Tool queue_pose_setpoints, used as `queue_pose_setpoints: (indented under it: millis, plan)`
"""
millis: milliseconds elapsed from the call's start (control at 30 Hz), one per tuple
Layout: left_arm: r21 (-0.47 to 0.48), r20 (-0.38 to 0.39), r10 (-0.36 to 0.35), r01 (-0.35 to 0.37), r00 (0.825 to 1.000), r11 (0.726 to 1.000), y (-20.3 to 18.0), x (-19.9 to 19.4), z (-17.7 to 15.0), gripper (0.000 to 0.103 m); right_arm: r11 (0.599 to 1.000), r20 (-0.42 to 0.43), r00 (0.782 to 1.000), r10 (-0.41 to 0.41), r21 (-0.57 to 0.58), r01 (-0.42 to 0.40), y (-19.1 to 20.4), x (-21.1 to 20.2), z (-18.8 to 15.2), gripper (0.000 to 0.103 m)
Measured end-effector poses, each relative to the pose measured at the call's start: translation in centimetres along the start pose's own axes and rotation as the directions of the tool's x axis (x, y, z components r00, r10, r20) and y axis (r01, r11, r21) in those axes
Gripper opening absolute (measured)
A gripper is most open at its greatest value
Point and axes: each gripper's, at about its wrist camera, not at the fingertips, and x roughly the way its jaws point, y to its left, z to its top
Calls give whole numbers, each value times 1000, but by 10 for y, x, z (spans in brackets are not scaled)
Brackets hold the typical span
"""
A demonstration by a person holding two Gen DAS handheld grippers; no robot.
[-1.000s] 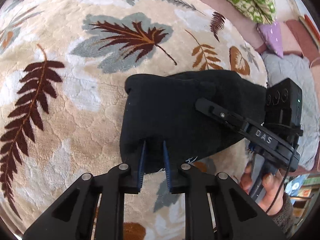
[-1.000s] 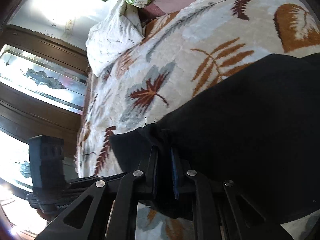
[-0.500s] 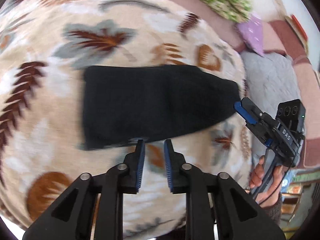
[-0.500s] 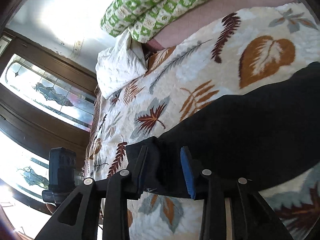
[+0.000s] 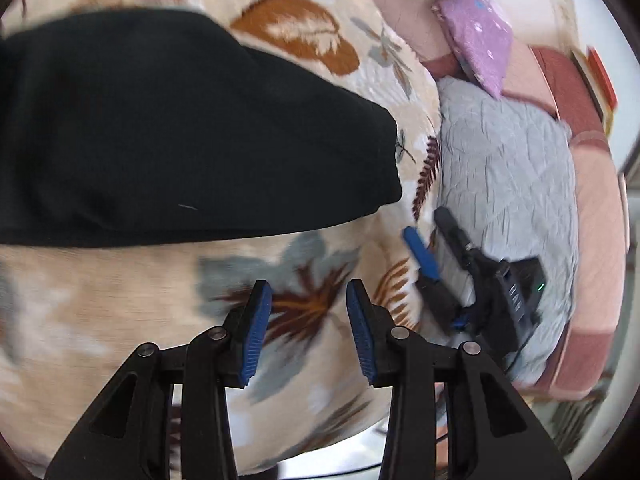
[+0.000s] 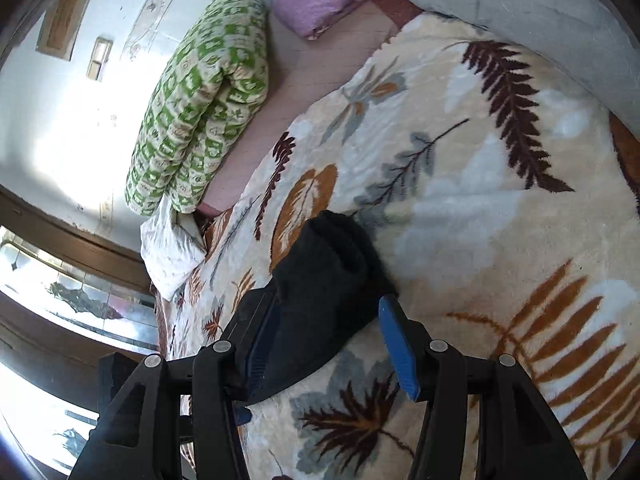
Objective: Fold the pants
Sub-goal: 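Open the left tool and release the folded pants, then grasp the folded pants edge again with the left tool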
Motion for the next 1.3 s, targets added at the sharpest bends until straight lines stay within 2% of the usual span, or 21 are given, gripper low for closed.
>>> queue_pose_setpoints:
  millis: [100, 233, 433, 500, 567, 633, 667, 733, 767, 800, 833, 900, 1100, 1167, 1233, 1300]
  plan:
    - [-103, 28, -57, 60, 998, 993, 0, 17, 4, 37, 1000, -18, 1000, 18, 25, -18, -15, 12, 6, 54]
    - [-208, 107, -89, 110, 990, 972, 4, 26, 11, 37, 999, -30, 999, 41, 26, -40, -23, 26, 15, 54]
    - [-303, 78, -112, 131, 991, 944, 8, 48, 3, 37, 998, -44, 998, 54, 12, -54, -25, 38, 30, 56]
    - [-316, 97, -99, 125, 990, 941, 4, 53, 2, 37, 999, -46, 997, 54, 7, -54, -25, 41, 35, 56]
    - [-323, 157, -64, 112, 986, 940, 3, 48, 7, 37, 998, -45, 997, 60, 5, -59, -23, 42, 39, 56]
    - [-339, 198, -60, 125, 978, 932, 7, 47, 11, 37, 997, -43, 997, 71, 1, -71, -22, 42, 43, 57]
    - [-346, 199, -54, 121, 979, 930, 8, 49, 14, 37, 997, -42, 996, 78, -1, -78, -22, 42, 45, 58]
    - [-345, 193, -49, 115, 980, 932, 7, 52, 16, 35, 997, -52, 995, 83, -6, -83, -22, 45, 49, 68]
    - [-335, 186, -46, 107, 981, 936, 5, 53, 19, 33, 997, -71, 994, 78, -14, -79, -21, 50, 51, 68]
    - [-324, 182, -55, 112, 982, 940, 5, 52, 20, 19, 997, -87, 993, 76, -18, -78, -20, 55, 53, 68]
    - [-312, 173, -63, 116, 983, 943, 5, 52, 23, 13, 996, -110, 990, 83, -17, -86, -19, 62, 55, 68]
    - [-303, 165, -79, 126, 983, 945, 8, 51, 24, 12, 996, -143, 986, 89, -10, -92, -20, 73, 58, 68]
    - [-305, 146, -112, 152, 983, 940, 14, 57, 30, 12, 984, -291, 947, 135, -72, -163, -8, 108, 58, 68]
    - [-306, 134, -121, 157, 984, 939, 12, 59, 33, 11, 983, -307, 943, 128, -88, -162, -2, 114, 57, 63]
    - [-303, 128, -137, 170, 982, 938, 9, 60, 36, 10, 983, -317, 941, 116, -102, -155, 4, 116, 54, 26]
    - [-299, 123, -159, 189, 980, 935, 9, 57, 36, 10, 983, -307, 945, 111, -103, -149, 9, 112, 54, 19]
